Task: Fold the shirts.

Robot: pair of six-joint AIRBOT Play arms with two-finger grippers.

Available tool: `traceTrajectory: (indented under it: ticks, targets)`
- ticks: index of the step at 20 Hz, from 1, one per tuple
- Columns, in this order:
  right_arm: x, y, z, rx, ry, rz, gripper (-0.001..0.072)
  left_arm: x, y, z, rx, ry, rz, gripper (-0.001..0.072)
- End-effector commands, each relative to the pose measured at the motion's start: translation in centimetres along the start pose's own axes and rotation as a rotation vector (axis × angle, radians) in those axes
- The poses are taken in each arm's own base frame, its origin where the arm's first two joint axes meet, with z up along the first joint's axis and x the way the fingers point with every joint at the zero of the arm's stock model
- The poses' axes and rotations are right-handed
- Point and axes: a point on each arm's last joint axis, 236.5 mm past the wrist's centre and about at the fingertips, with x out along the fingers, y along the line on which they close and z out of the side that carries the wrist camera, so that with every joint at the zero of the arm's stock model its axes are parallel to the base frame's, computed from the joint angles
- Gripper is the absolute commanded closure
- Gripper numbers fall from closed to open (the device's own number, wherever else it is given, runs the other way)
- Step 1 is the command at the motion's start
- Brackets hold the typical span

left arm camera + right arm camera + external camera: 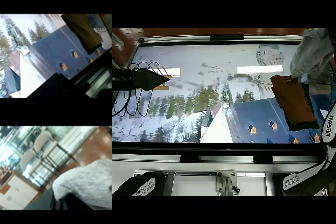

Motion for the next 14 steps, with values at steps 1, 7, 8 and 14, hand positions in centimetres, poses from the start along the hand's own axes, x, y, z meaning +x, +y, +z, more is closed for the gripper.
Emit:
traceTrajectory:
  ticks: [1,7,8,14]
  targets:
    - [0.1,-0.7,2.6,-0.032,-0.103,-0.008,0.0644,0.4,-0.3,-0.2,0.002,0.013,-0.012,0.0675]
    - [0.7,-3.5,-5.9,-0.124,0.188,-0.057,0.0643,0.4,-0.3,-0.3,0.002,0.013,-0.012,0.0675]
    - [0.7,-3.6,-7.6,-0.120,0.235,-0.058,0.0643,0.4,-0.3,-0.2,0.002,0.013,-0.012,0.0675]
    - [-3.7,-2.7,-10.9,-0.195,0.539,-0.065,0.0643,0.4,-0.3,-0.3,0.003,0.013,-0.011,0.0674]
